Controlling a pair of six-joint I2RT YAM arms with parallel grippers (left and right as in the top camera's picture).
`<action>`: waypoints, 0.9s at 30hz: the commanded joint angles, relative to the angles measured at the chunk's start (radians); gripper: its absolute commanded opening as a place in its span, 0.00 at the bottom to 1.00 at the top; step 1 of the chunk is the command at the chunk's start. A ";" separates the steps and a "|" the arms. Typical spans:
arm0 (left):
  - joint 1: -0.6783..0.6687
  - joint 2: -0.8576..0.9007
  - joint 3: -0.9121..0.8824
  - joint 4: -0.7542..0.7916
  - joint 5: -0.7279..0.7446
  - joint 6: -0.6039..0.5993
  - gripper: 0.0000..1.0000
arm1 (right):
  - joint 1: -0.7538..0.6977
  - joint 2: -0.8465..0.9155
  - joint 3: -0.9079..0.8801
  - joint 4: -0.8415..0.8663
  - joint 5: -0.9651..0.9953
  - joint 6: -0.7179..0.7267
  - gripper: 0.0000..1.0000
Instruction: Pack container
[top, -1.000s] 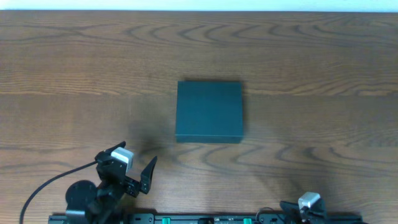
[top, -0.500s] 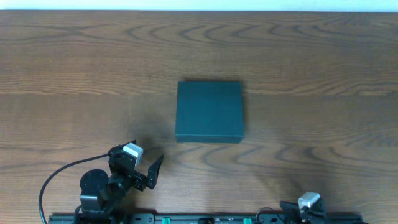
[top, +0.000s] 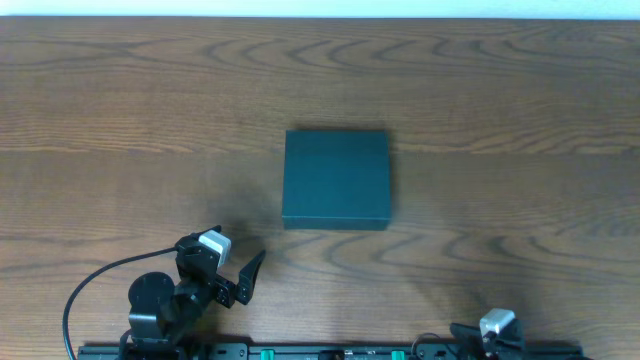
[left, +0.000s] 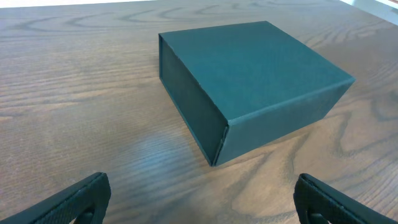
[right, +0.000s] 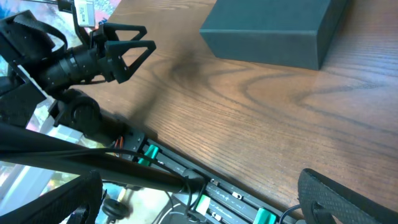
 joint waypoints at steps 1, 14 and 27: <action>0.002 -0.009 -0.022 0.001 0.019 0.006 0.95 | 0.002 0.005 -0.002 -0.001 -0.001 0.005 0.99; 0.002 -0.009 -0.022 0.001 0.019 0.006 0.95 | 0.001 -0.008 -0.040 0.319 0.207 -0.104 0.99; 0.002 -0.009 -0.022 0.001 0.019 0.006 0.95 | 0.000 -0.053 -0.491 0.671 0.298 -0.400 0.99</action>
